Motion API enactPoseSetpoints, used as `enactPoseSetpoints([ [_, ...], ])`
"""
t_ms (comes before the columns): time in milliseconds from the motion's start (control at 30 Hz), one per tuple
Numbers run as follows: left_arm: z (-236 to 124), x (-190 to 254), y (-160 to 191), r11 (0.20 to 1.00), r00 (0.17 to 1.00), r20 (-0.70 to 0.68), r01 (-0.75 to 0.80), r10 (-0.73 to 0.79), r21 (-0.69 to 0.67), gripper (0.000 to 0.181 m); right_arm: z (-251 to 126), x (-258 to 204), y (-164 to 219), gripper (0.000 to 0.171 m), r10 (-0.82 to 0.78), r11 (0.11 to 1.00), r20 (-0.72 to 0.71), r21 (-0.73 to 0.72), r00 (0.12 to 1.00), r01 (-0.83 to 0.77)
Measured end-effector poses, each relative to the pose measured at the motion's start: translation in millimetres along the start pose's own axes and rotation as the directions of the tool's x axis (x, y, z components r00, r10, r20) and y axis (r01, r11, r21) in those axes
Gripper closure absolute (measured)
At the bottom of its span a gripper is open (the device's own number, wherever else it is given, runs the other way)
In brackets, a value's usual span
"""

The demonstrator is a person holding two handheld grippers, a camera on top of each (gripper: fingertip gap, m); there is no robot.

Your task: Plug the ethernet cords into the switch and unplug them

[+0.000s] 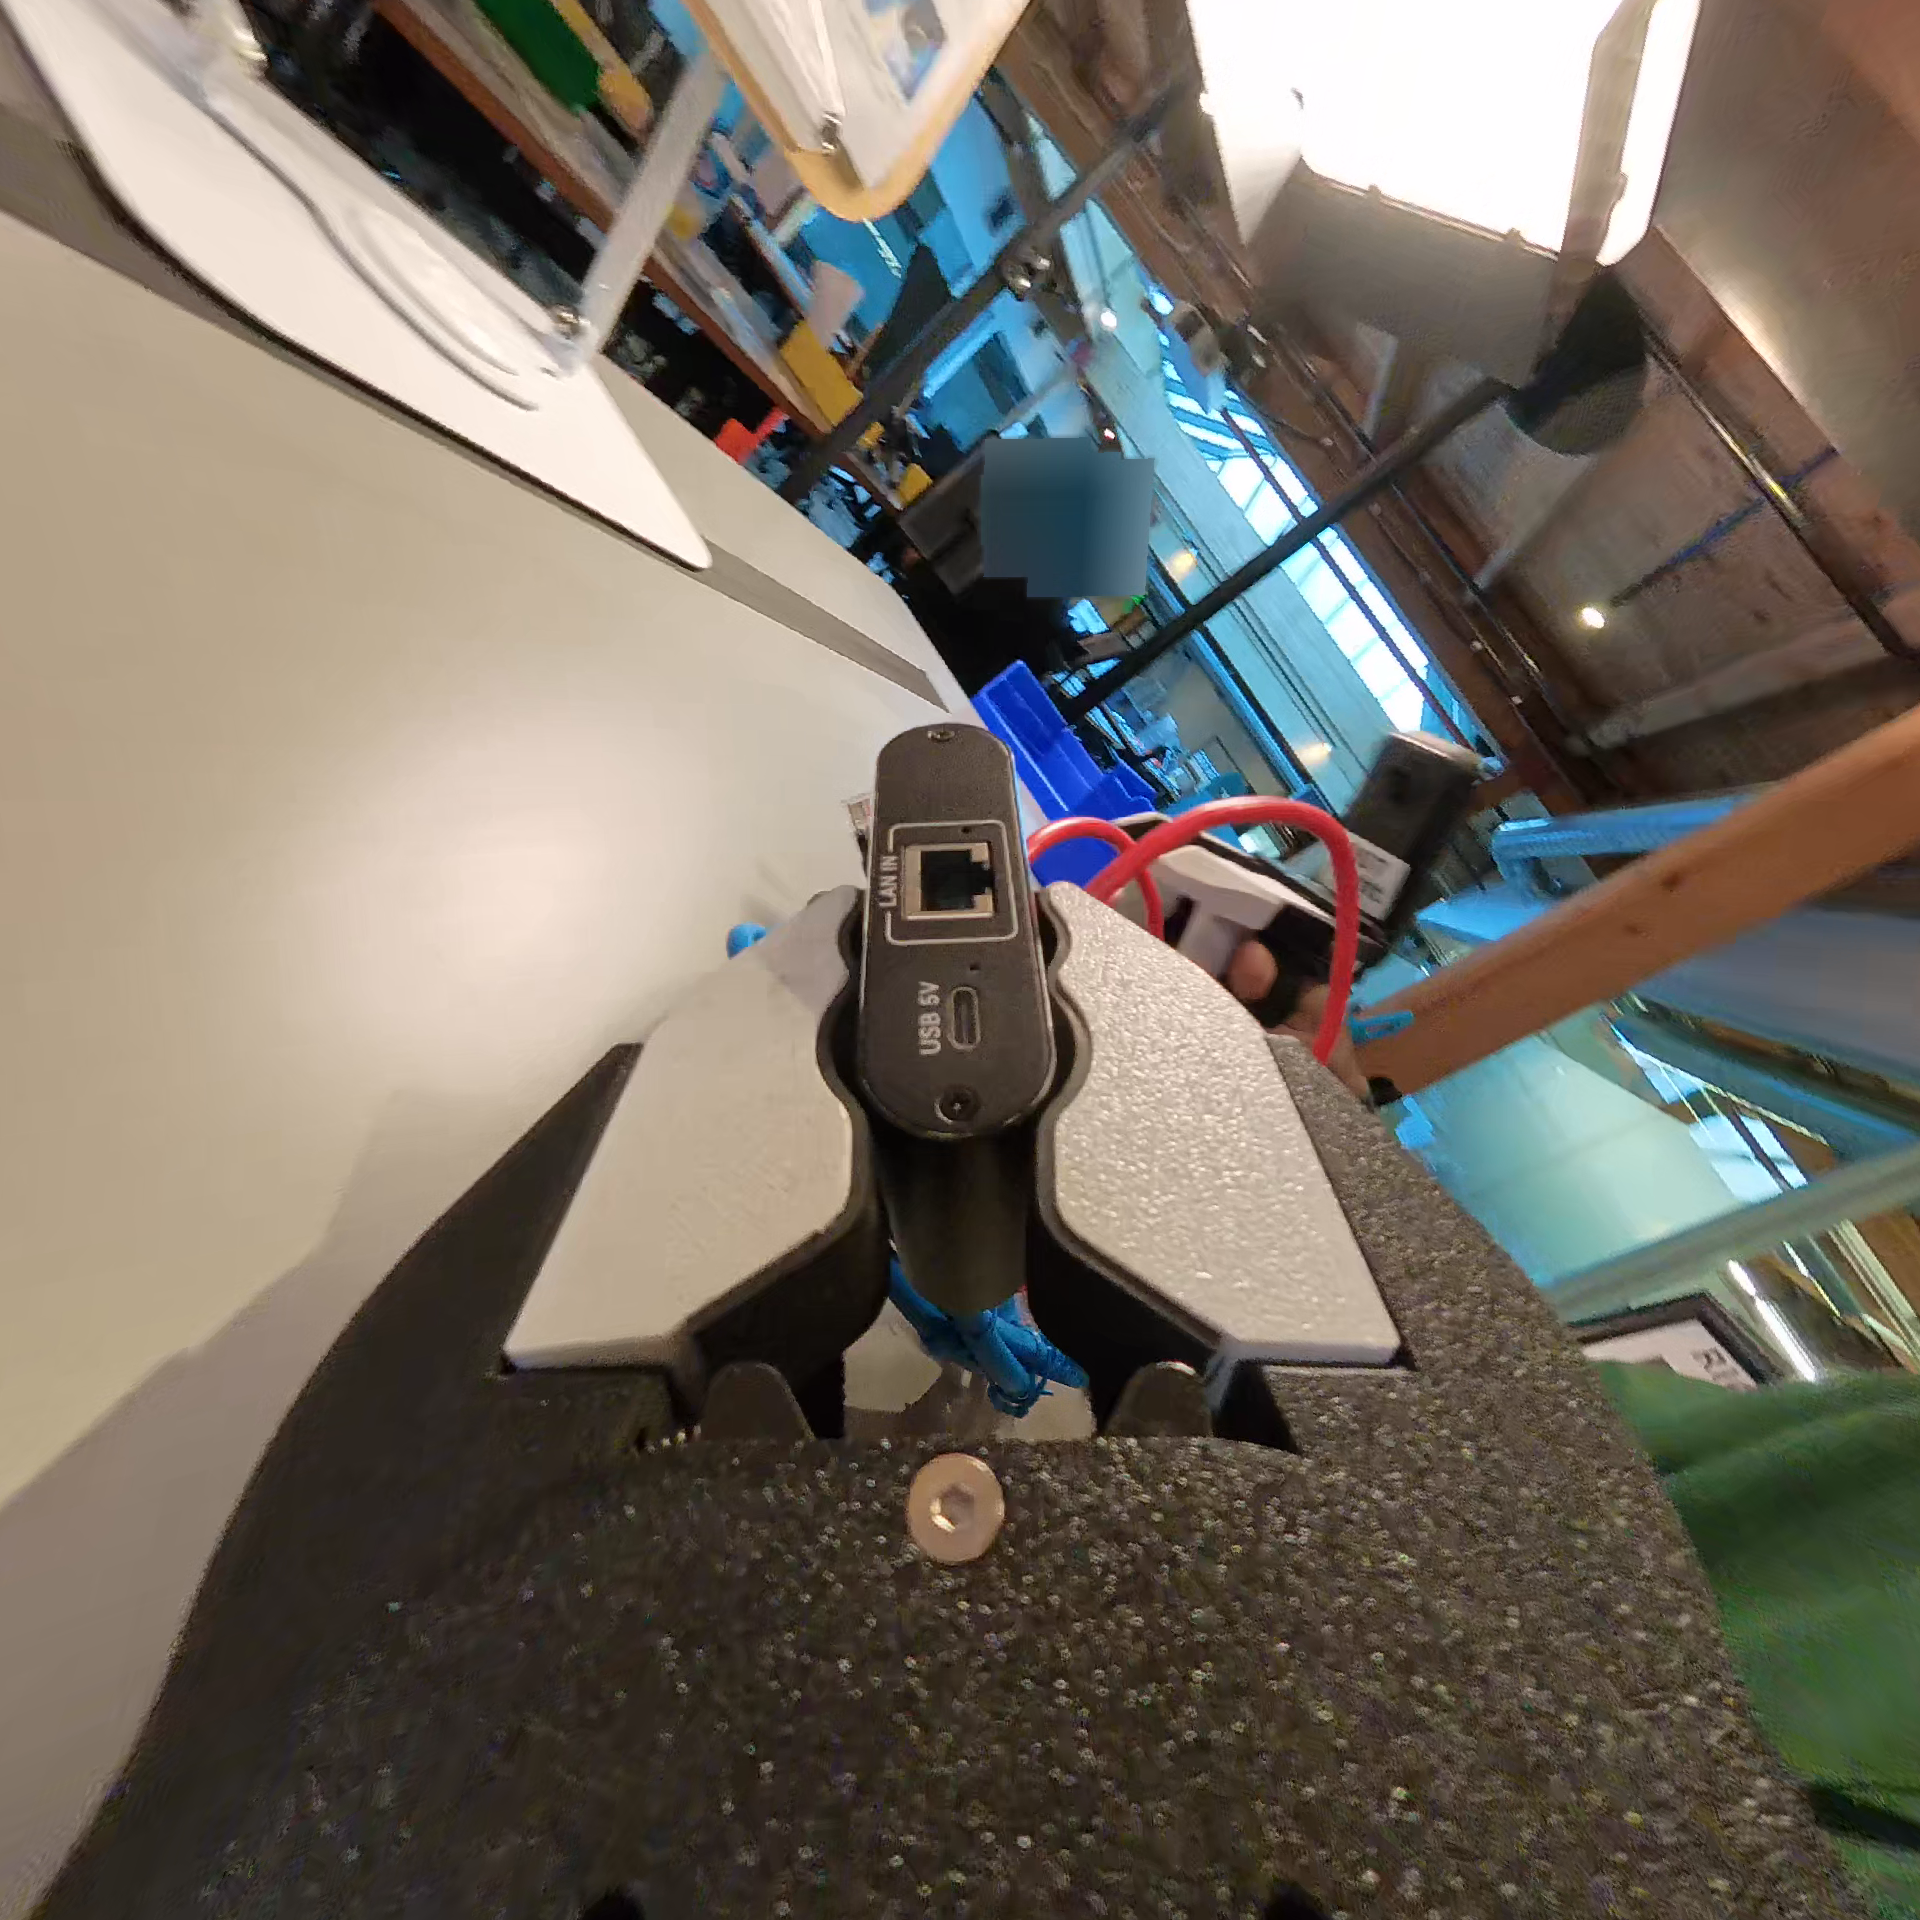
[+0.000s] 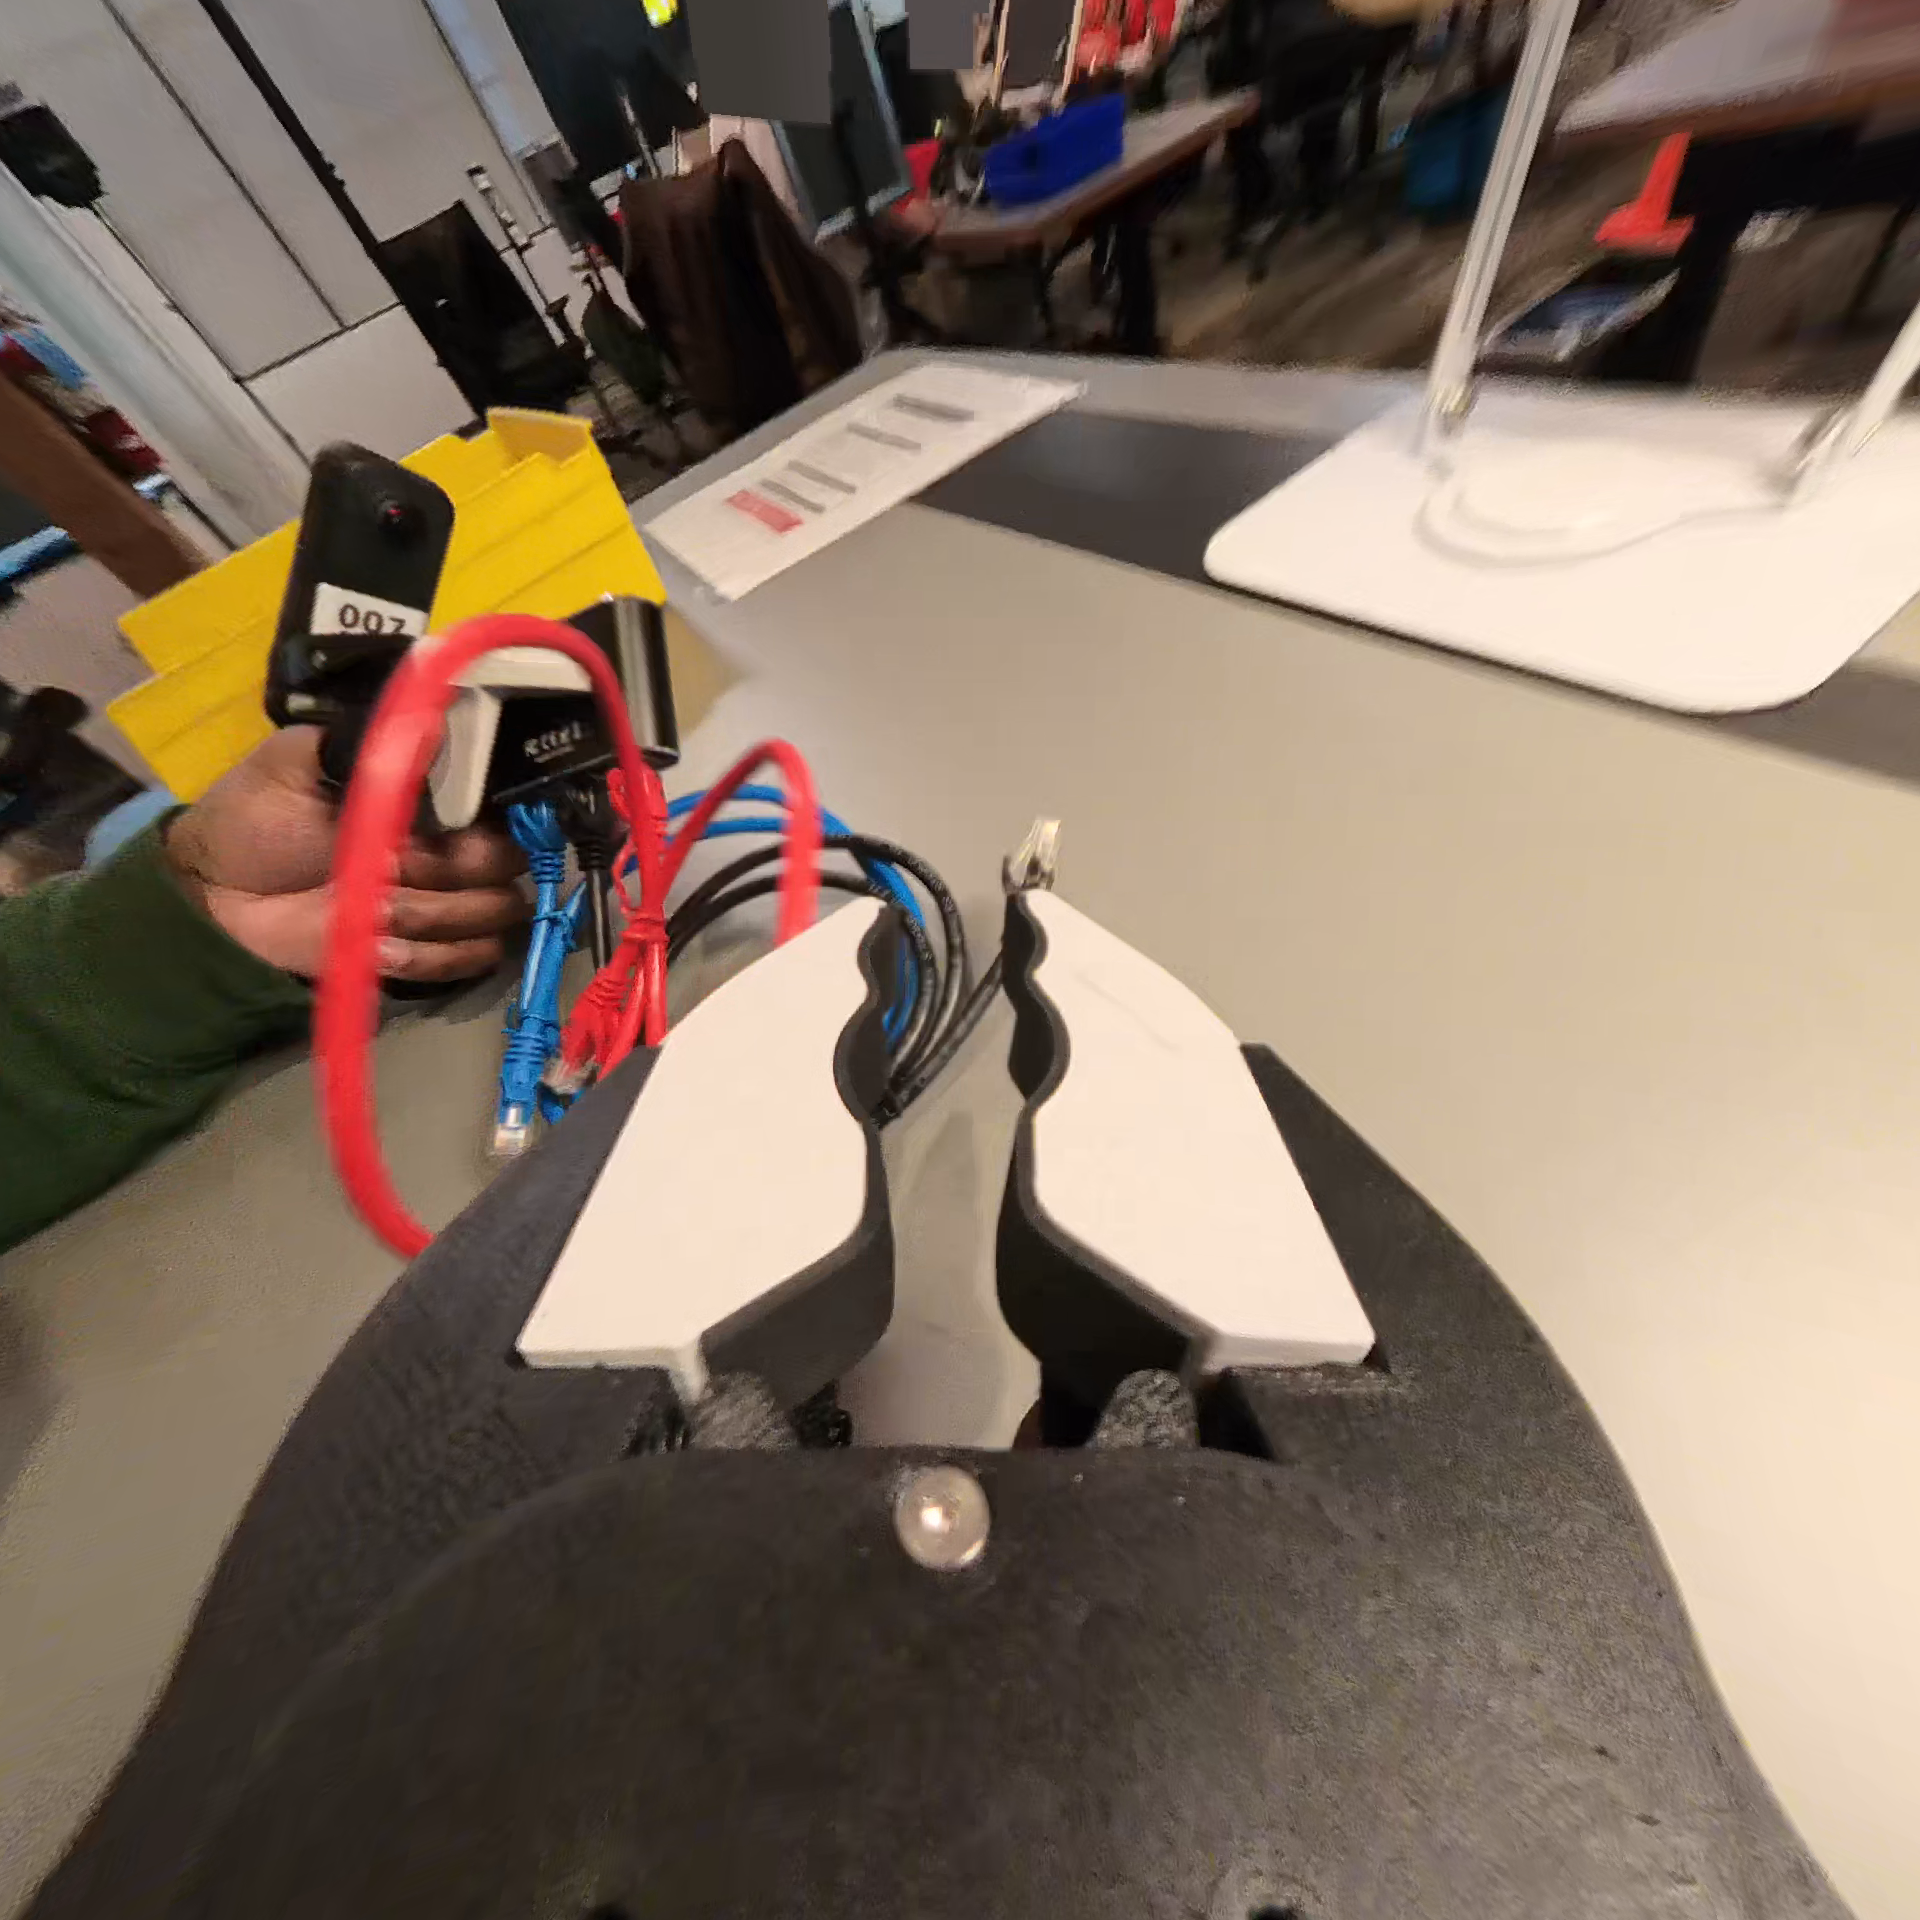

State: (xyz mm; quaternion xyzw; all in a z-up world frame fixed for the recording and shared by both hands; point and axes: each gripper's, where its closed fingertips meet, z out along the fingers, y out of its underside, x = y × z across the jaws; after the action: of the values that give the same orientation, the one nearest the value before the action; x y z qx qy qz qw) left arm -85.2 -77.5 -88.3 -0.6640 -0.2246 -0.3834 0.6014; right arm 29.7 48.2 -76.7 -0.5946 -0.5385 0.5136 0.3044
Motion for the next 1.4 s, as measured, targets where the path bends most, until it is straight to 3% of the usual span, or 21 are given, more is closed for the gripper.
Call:
enactPoseSetpoints([
  [200, -2, -8, -2, 0.999, 0.998, 0.048, 0.036, -0.037, 0.026, 0.153, -2, -54, -21, 0.155, -0.302, 0.949, 0.016, 0.104, 0.953, 0.299],
  [300, -2, -11, 0, 0.999, 0.997, 0.069, 0.044, -0.045, 0.014, 0.153, 10, -56, -14, 0.169, -0.38, 0.92, -0.081, 0.066, 0.922, 0.385],
  [400, -3, -13, 0, 0.999, 0.996, 0.074, 0.051, -0.052, 0.012, 0.152, 16, -25, 1, 0.169, -0.398, 0.916, -0.201, -0.047, 0.895, 0.397],
  [633, -3, -12, 0, 0.998, 0.995, 0.067, 0.067, -0.068, 0.018, 0.152, 24, 14, 35, 0.161, -0.41, 0.909, -0.257, -0.188, 0.875, 0.371],
  [833, -4, -14, -1, 0.996, 0.994, 0.074, 0.081, -0.083, 0.031, 0.153, 3, 19, 6, 0.157, -0.461, 0.887, -0.368, -0.179, 0.807, 0.426],
  [1033, -4, -15, -2, 0.996, 0.993, 0.084, 0.08, -0.083, 0.041, 0.152, -8, -11, -25, 0.154, -0.505, 0.854, -0.436, -0.123, 0.745, 0.506],
  [1167, -4, -16, -2, 0.996, 0.993, 0.089, 0.08, -0.083, 0.044, 0.152, 0, -63, -33, 0.154, -0.572, 0.806, -0.328, -0.052, 0.752, 0.59],
  [1267, -4, -16, -3, 0.996, 0.992, 0.095, 0.074, -0.078, 0.047, 0.152, 23, -113, -15, 0.153, -0.551, 0.833, -0.116, -0.033, 0.826, 0.552],
  [1333, -4, -15, -3, 0.996, 0.993, 0.093, 0.074, -0.079, 0.057, 0.152, 48, -135, 17, 0.14, -0.519, 0.844, 0.014, -0.15, 0.855, 0.515],
  [1400, -4, -14, -4, 0.995, 0.993, 0.087, 0.077, -0.083, 0.068, 0.152, 71, -138, 49, 0.118, -0.535, 0.798, 0.047, -0.3, 0.844, 0.522],
])
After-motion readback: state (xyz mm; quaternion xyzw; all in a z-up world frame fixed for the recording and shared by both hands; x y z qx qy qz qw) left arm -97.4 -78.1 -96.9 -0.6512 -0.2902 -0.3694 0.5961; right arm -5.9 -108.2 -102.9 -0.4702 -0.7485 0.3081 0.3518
